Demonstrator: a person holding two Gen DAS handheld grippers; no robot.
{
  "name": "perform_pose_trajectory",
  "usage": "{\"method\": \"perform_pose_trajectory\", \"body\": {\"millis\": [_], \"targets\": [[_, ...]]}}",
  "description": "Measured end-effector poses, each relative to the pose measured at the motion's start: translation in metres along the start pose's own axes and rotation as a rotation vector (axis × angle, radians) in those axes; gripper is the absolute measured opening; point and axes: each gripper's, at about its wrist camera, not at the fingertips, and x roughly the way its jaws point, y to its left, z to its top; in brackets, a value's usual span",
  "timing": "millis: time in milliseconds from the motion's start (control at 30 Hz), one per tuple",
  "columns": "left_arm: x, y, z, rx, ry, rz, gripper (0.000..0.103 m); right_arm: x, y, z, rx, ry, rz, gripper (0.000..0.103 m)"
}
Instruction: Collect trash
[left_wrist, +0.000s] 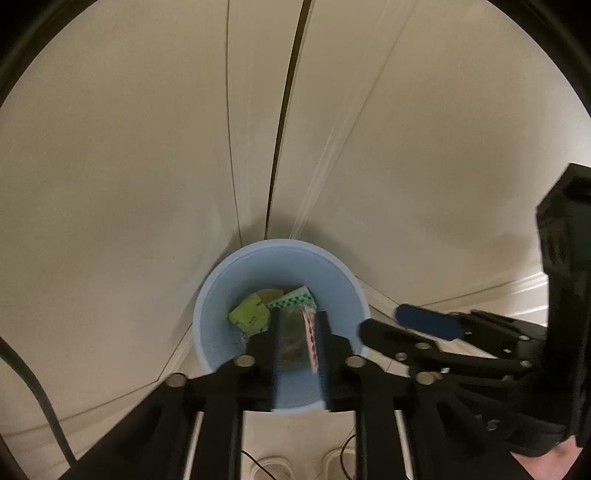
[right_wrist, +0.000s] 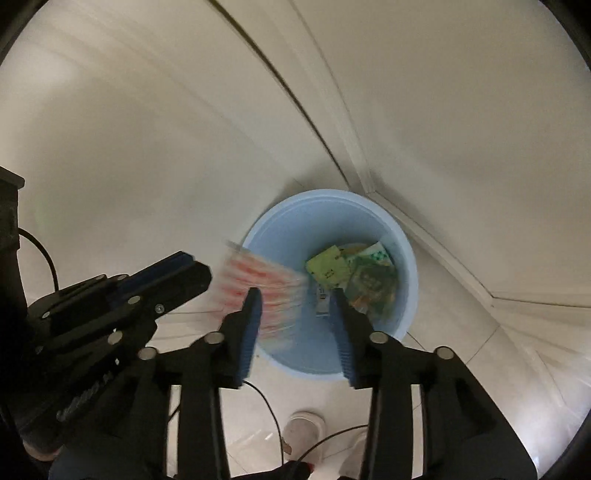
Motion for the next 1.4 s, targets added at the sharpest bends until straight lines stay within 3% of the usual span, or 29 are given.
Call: {"method": "perform_pose_trajectory", "body": {"millis": [100, 133, 167, 233, 400, 567, 633, 833, 1033, 1133, 1267, 1400], "targets": [[-0.036, -0.013, 0.001, 0.004, -0.021, 0.044, 0.047, -0.033, 0.006, -0.005, 0.000, -0.017, -0.025, 0.043], [-0.053, -0.018, 0.000, 0.006, -0.029, 0.059, 0.050, -0.050, 0.009, -0.008, -0.001, -0.029, -0.033, 0.049], [-0.068, -0.022, -0.001, 0.005, -0.037, 0.066, 0.052, -0.070, 0.013, -0.010, -0.004, -0.044, -0.038, 0.061], [-0.106, -0.031, -0.006, -0.007, -0.049, 0.072, 0.066, -0.105, 0.021, -0.014, -0.012, -0.062, -0.048, 0.077], [-0.211, -0.080, -0.021, 0.013, -0.099, 0.086, 0.071, -0.209, 0.052, -0.022, -0.055, -0.116, -0.040, 0.090], [-0.345, -0.109, -0.049, 0.007, -0.184, 0.111, 0.076, -0.328, 0.098, -0.036, -0.115, -0.187, -0.043, 0.100], [-0.404, -0.119, -0.065, -0.019, -0.245, 0.119, 0.083, -0.363, 0.116, -0.039, -0.142, -0.228, -0.041, 0.103], [-0.548, -0.138, -0.115, 0.008, -0.439, 0.141, 0.085, -0.485, 0.176, -0.084, -0.232, -0.396, -0.098, 0.103], [-0.674, -0.139, -0.226, 0.109, -0.617, 0.124, 0.086, -0.581, 0.242, -0.163, -0.266, -0.573, -0.180, 0.103], [-0.737, -0.122, -0.305, 0.157, -0.692, 0.111, 0.095, -0.616, 0.294, -0.225, -0.264, -0.681, -0.217, 0.103], [-0.801, -0.083, -0.429, 0.228, -0.755, 0.104, 0.096, -0.652, 0.354, -0.312, -0.215, -0.782, -0.292, 0.103], [-0.853, -0.048, -0.533, 0.223, -0.801, 0.096, 0.101, -0.680, 0.407, -0.401, -0.170, -0.877, -0.348, 0.103]]}}
